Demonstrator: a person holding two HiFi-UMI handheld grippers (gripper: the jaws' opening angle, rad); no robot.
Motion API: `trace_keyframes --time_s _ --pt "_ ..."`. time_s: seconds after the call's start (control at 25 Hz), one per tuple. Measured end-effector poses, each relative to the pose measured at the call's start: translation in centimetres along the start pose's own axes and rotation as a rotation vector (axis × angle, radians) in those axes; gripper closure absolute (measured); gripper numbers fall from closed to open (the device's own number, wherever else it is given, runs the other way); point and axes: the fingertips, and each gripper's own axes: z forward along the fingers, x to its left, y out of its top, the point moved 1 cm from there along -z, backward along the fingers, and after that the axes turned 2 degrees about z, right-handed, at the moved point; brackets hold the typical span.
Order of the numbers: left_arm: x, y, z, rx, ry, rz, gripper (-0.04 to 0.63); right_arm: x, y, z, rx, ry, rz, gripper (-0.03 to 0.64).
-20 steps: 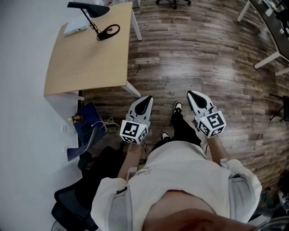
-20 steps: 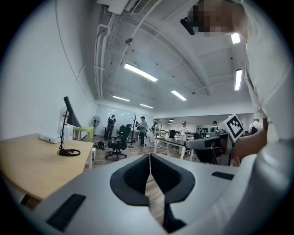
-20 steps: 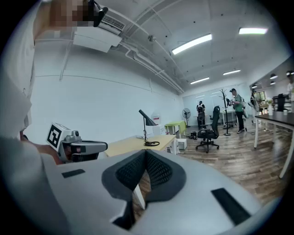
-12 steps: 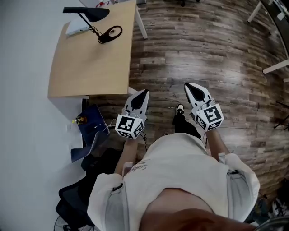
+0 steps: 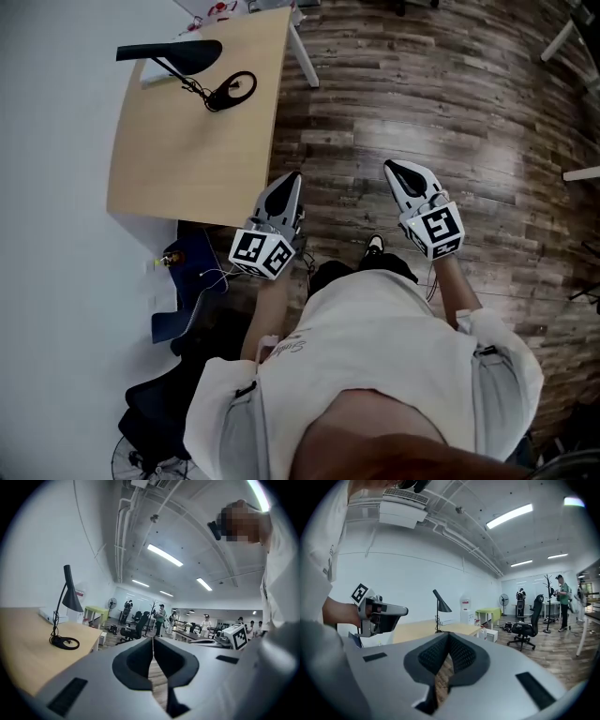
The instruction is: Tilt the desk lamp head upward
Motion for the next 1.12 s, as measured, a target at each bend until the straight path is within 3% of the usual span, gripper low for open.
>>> trace_keyframes --time_s 0.16,0.32,0.48,0.68,1.12 --pt "2.7 -1.5 1.6 0.070 0.062 -0.001 0.577 -2.4 0.1 2.3 0.007 0.030 -0.006 0.622" --pt "5.1 -2.7 4.1 0.076 0.068 -0.088 0.575 -4.2 -1.5 4.6 0.040 0.037 0.008 0.622" --pt "7.8 -3.0 7.0 0.073 0.071 -0.051 0.577 -6.2 -2.0 7.0 0.064 0.027 0.050 0.622" --pt "12.8 -2.7 10.7 0.065 0.099 -0.024 0.575 -8.3 0.6 12.0 0.083 0.048 0.001 0.623" --pt "23.1 2.2 15.6 0.050 0.176 0.054 0.575 -9.3 5.9 27.3 0.041 0.226 -0.032 0.623"
